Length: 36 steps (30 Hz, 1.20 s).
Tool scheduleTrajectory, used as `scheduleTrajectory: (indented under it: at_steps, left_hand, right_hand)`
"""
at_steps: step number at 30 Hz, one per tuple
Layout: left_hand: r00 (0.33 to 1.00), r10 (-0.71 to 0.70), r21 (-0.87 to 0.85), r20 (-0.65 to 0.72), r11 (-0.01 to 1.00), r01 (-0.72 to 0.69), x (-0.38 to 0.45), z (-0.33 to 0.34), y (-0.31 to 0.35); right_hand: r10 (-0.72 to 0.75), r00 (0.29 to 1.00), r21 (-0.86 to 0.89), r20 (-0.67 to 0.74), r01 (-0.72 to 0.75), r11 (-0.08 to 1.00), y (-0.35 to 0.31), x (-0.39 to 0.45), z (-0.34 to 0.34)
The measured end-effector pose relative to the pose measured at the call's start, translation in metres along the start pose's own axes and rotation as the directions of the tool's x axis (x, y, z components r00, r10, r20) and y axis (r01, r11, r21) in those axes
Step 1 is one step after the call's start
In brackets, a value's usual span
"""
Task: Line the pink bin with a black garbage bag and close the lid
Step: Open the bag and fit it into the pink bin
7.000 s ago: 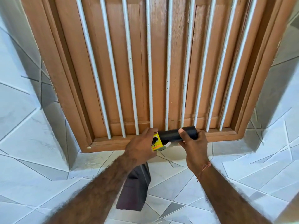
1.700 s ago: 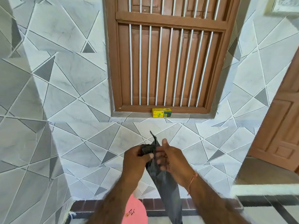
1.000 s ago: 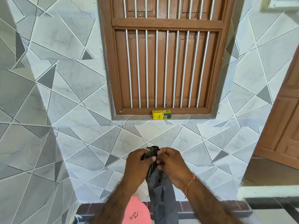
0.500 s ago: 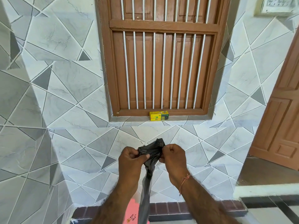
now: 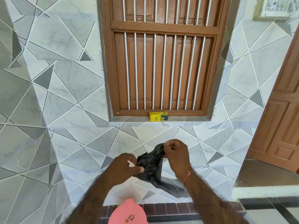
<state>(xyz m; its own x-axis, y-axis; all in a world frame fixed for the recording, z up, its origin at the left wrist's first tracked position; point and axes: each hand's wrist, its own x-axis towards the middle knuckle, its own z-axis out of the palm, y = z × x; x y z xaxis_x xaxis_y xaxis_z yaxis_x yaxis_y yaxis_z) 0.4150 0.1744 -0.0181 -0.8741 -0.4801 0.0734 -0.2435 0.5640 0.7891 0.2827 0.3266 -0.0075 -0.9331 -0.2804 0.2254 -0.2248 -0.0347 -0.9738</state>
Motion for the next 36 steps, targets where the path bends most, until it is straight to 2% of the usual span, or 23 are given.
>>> scheduleTrajectory:
  at_steps: [1, 4, 5, 8, 10, 12, 15, 17, 19, 24, 26, 29, 31, 33, 35, 36]
  left_hand:
    - [0.999, 0.031, 0.018, 0.017, 0.999, -0.032, 0.001, -0.001, 0.006]
    - [0.985, 0.126, -0.086, -0.117, 0.987, -0.137, 0.008, 0.002, 0.028]
    - [0.983, 0.138, -0.079, -0.12, 0.986, -0.148, 0.012, 0.004, 0.033]
    - [0.986, 0.163, 0.01, 0.047, 0.987, -0.163, 0.02, 0.014, 0.039]
    - [0.981, 0.172, 0.013, 0.089, 0.985, -0.174, 0.021, 0.019, 0.044]
    - [0.985, 0.164, 0.029, 0.061, 0.986, -0.166, 0.024, 0.023, 0.043]
    - [0.978, 0.206, 0.075, 0.031, 0.975, -0.208, 0.02, 0.025, 0.045]
    - [0.976, 0.218, -0.098, 0.019, 0.972, -0.215, 0.011, 0.029, 0.053]
    - [0.974, 0.209, -0.246, 0.088, 0.952, -0.182, 0.003, 0.034, 0.062]
    - [0.893, 0.248, -0.251, 0.376, 0.955, -0.159, -0.006, 0.049, 0.069]
    - [0.877, 0.238, -0.251, 0.418, 0.958, -0.141, -0.011, 0.056, 0.069]
    - [0.946, 0.18, -0.17, 0.269, 0.976, -0.137, -0.008, 0.066, 0.061]
    - [0.986, 0.12, -0.228, 0.117, 0.969, -0.091, -0.003, 0.068, 0.055]
    - [0.998, 0.043, -0.278, -0.042, 0.959, -0.053, 0.002, 0.067, 0.051]
    - [0.984, -0.018, -0.259, -0.177, 0.965, -0.029, 0.005, 0.065, 0.052]
    - [0.972, -0.036, -0.254, -0.231, 0.967, -0.025, 0.005, 0.065, 0.054]
  right_hand:
    - [-0.023, 0.999, -0.01, 0.027, 0.023, 1.0, -0.001, -0.001, 0.001]
    - [-0.058, 0.985, -0.04, 0.163, 0.065, 0.997, -0.005, -0.001, 0.001]
    - [-0.055, 0.975, -0.05, 0.215, 0.067, 0.997, -0.006, -0.001, 0.001]
    - [-0.056, 0.946, -0.056, 0.319, 0.077, 0.995, -0.01, -0.002, -0.003]
    - [-0.046, 0.936, -0.041, 0.35, 0.064, 0.997, -0.011, -0.001, -0.009]
    - [-0.03, 0.95, -0.031, 0.31, 0.042, 0.999, -0.011, 0.002, -0.017]
    - [-0.02, 0.994, -0.037, 0.106, 0.024, 0.999, -0.006, 0.009, -0.028]
    - [-0.017, 1.0, -0.061, 0.014, 0.018, 0.998, -0.002, 0.013, -0.034]
    - [-0.025, 1.0, -0.094, 0.005, 0.025, 0.995, -0.001, 0.013, -0.035]
    - [-0.071, 0.997, -0.099, 0.039, 0.074, 0.992, -0.002, 0.015, -0.032]
    - [-0.059, 0.995, -0.06, 0.083, 0.064, 0.996, -0.003, 0.014, -0.03]
    - [-0.03, 0.989, -0.039, 0.145, 0.036, 0.999, -0.007, 0.011, -0.03]
    - [-0.061, 0.992, -0.072, 0.114, 0.069, 0.995, -0.008, 0.009, -0.031]
    - [-0.133, 0.99, -0.202, -0.036, 0.124, 0.972, -0.005, 0.004, -0.032]
    - [-0.226, 0.948, -0.308, -0.222, 0.152, 0.939, -0.003, -0.01, -0.031]
    - [-0.243, 0.937, -0.31, -0.252, 0.159, 0.937, -0.003, -0.018, -0.029]
